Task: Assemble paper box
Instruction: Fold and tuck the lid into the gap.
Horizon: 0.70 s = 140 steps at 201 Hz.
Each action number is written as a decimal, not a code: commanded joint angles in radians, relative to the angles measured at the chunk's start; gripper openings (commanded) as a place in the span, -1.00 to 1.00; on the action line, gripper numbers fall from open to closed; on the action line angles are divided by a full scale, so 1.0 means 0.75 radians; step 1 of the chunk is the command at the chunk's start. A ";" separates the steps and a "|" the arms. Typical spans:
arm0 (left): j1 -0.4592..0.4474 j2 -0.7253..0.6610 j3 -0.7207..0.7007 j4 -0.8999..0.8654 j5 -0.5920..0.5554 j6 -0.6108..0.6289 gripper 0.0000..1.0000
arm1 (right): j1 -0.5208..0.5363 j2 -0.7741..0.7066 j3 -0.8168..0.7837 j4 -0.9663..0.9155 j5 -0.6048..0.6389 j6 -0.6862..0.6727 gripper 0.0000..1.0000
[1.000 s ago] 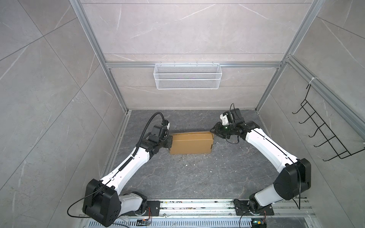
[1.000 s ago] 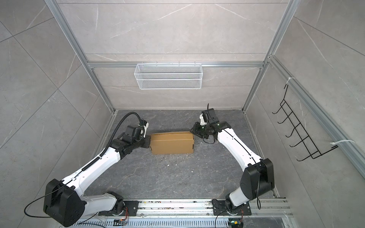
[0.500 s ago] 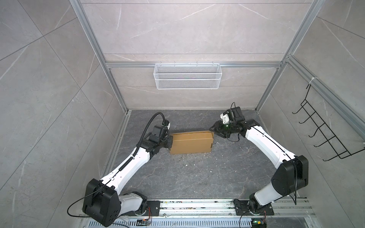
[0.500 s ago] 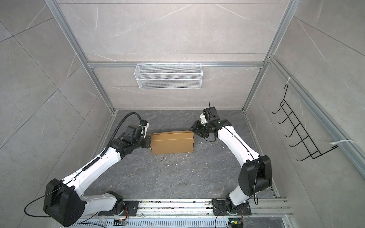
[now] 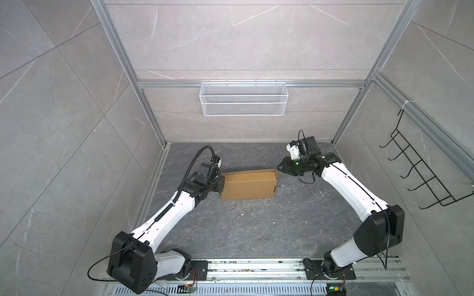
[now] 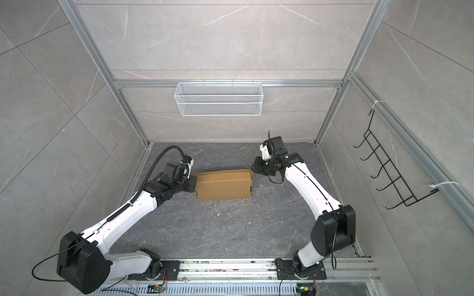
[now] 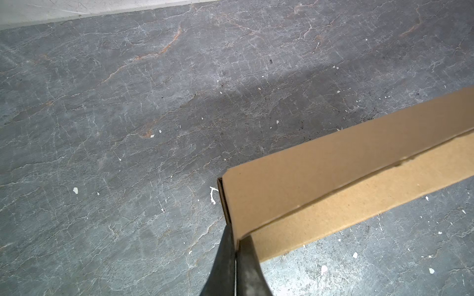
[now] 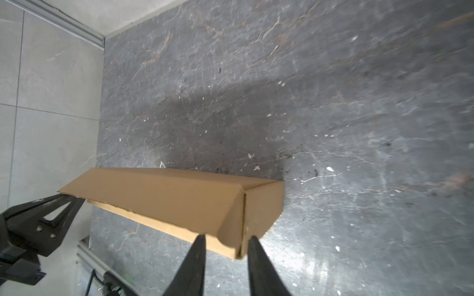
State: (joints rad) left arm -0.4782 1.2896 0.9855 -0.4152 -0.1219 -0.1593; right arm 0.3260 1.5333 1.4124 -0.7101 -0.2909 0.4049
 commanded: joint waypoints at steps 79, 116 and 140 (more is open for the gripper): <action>-0.010 0.112 -0.067 -0.342 0.022 0.037 -1.00 | 0.194 -0.040 -0.140 0.204 0.324 -0.236 -0.47; -0.010 0.117 -0.065 -0.342 0.025 0.036 -1.00 | 0.243 0.015 -0.091 0.193 0.417 -0.280 -0.57; -0.009 0.119 -0.068 -0.342 0.026 0.036 -1.00 | 0.253 0.015 -0.088 0.213 0.460 -0.303 -0.63</action>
State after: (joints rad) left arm -0.4782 1.3025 0.9985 -0.4221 -0.1265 -0.1593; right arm 0.4988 1.5364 1.3075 -0.5774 0.0021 0.2138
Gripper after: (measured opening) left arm 0.045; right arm 0.196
